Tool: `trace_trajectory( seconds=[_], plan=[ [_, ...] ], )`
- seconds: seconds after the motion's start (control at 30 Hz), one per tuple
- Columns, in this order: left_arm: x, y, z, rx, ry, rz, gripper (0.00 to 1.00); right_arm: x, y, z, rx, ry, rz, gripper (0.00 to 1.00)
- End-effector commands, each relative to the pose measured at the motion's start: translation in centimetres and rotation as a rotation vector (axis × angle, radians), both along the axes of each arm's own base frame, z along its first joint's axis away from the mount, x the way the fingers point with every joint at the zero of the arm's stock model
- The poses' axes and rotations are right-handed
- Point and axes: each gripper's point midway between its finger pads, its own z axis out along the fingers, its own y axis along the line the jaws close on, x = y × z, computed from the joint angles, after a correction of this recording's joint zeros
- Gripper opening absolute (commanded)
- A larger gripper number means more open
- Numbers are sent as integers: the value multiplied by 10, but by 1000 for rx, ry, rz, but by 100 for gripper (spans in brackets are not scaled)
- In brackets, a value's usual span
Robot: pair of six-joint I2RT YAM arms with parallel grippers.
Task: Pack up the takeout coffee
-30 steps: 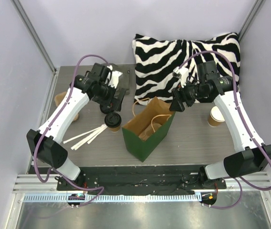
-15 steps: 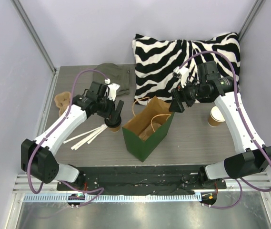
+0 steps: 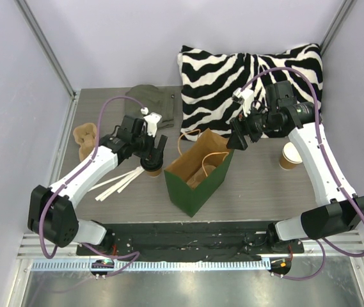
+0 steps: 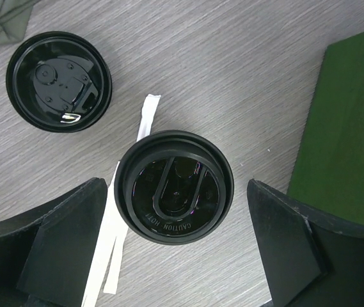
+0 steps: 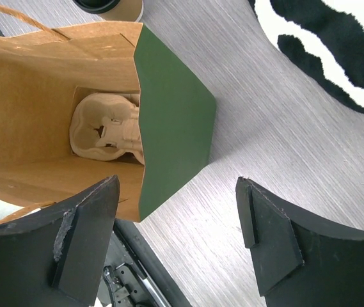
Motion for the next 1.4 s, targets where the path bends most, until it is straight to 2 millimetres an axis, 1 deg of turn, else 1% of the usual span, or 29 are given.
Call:
trace_trajectory(
  seconds=[0.0, 0.33, 0.57, 0.87, 1.1, 1.17, 1.23, 1.37],
  plan=[
    [9, -2, 2, -10, -48, 6, 95, 10, 1, 20, 18, -79, 3, 82],
    [4, 4, -16, 19, -12, 17, 94, 11, 3, 19, 19, -73, 6, 82],
    [-1, 3, -22, 18, 6, 10, 90, 11, 2, 17, 20, -68, 7, 82],
    [-3, 5, -30, 43, 10, 12, 88, 11, 3, 16, 20, -62, 6, 82],
    [-7, 4, -31, 77, -7, 9, 82, 11, 2, 16, 20, -63, 5, 83],
    [-8, 3, -28, 72, -15, 6, 82, 12, 2, 16, 18, -63, 4, 83],
    [-6, 7, -22, 84, -33, 31, 81, 12, 2, 15, 19, -61, 5, 83],
    [-10, 5, -18, 91, -48, 25, 81, 11, 3, 16, 20, -61, 5, 83]
  ],
)
